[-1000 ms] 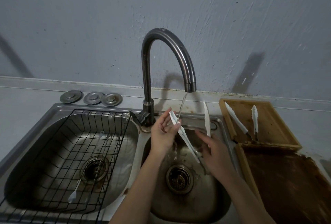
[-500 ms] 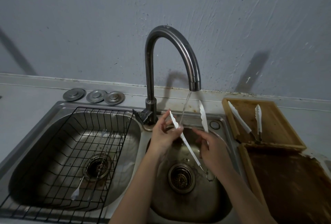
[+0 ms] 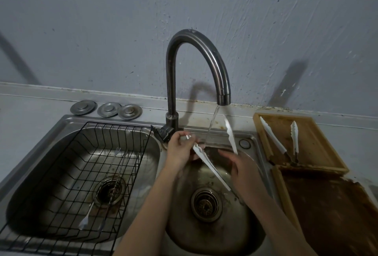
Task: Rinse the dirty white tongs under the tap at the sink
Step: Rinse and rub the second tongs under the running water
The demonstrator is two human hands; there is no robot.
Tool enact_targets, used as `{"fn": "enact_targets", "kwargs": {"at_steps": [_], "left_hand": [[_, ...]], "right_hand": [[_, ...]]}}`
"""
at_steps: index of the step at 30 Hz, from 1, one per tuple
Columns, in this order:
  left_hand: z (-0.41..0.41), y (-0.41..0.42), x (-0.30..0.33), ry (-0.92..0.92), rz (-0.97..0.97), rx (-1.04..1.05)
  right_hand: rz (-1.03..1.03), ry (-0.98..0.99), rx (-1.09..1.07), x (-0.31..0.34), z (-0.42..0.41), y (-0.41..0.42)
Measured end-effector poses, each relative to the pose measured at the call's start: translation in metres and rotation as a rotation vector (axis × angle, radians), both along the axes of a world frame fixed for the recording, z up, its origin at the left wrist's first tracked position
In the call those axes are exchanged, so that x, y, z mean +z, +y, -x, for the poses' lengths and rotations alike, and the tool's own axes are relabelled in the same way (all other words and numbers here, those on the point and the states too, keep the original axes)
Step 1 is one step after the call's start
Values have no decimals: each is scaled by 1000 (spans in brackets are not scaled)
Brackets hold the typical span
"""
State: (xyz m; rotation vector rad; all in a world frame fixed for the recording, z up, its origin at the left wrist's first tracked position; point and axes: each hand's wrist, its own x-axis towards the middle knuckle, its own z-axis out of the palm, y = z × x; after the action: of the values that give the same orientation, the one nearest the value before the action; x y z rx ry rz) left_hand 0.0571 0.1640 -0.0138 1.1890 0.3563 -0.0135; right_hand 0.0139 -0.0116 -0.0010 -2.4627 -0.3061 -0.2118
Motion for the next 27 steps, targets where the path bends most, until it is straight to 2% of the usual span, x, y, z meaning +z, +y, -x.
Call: {"fn": "enact_targets", "kwargs": {"at_steps": [3, 6, 13, 16, 21, 25, 27], "left_hand": [[5, -6, -5, 8, -64, 64], [10, -7, -7, 74, -160, -4], [15, -9, 0, 177, -286, -81], [16, -10, 2, 155, -378, -102], [20, -16, -4, -15, -785, -101], [26, -22, -5, -126, -1124, -114], [30, -23, -1, -259, -1144, -220]], "right_hand": [[99, -34, 4, 6, -1, -1], [254, -102, -5, 16, -1, -8], [282, -196, 22, 22, 4, -21], [199, -191, -3, 18, 6, -26], [-26, -48, -61, 9, 0, -22], [-363, 130, -77, 19, -3, -13], [-563, 297, -61, 28, -5, -9]]}}
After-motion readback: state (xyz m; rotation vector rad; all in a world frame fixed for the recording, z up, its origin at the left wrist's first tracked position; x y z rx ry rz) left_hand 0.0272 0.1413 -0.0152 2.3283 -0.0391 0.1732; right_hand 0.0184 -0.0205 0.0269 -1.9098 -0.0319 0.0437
